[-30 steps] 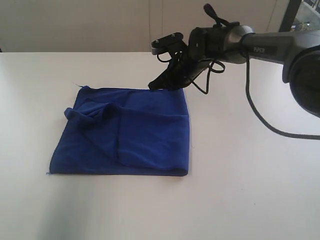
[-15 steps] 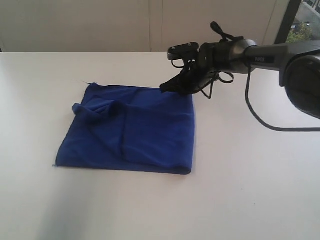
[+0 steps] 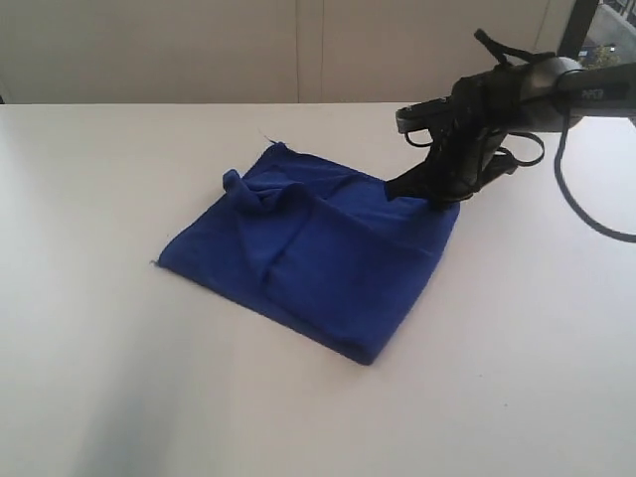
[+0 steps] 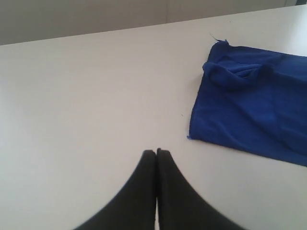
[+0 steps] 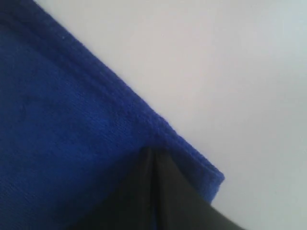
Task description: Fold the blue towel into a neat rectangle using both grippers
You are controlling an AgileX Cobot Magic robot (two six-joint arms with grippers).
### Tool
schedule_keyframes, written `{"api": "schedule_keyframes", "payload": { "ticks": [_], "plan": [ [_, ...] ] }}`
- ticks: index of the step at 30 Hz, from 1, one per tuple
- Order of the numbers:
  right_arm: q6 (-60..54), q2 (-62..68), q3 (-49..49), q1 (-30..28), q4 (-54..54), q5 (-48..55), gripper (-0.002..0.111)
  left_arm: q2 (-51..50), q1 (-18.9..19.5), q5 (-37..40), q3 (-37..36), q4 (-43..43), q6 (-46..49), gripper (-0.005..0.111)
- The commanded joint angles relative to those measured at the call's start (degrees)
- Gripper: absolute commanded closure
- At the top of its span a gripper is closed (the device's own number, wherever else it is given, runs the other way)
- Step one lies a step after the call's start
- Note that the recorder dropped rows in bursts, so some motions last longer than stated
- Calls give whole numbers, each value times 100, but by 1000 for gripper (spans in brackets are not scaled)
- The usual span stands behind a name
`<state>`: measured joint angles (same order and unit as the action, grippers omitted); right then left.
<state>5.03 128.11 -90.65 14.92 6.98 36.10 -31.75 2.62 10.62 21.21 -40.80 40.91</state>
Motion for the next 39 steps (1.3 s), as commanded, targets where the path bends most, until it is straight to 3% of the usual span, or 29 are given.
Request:
{"api": "schedule_keyframes", "payload": {
  "ticks": [1,10,18,24,29,35,39],
  "plan": [
    [25,-331,1100,-60,56,244,108,38,3,15,-49,-74,-7,107],
    [511,-1952,3764,157,56,-1543,108,38,3,15,-49,-74,-7,107],
    [570,-2914,4688,519,44,-1980,108,38,3,15,-49,-74,-7,107],
    [570,-3571,4811,536,44,-2090,108,38,3,15,-49,-74,-7,107],
    [513,-3788,4798,637,44,-2812,108,38,3,15,-49,-74,-7,107],
    [284,-3360,4231,1435,44,-2941,108,38,3,15,-49,-74,-7,107],
    [284,-2706,3228,1987,36,-2627,108,38,3,15,-49,-74,-7,107]
  ]
}}
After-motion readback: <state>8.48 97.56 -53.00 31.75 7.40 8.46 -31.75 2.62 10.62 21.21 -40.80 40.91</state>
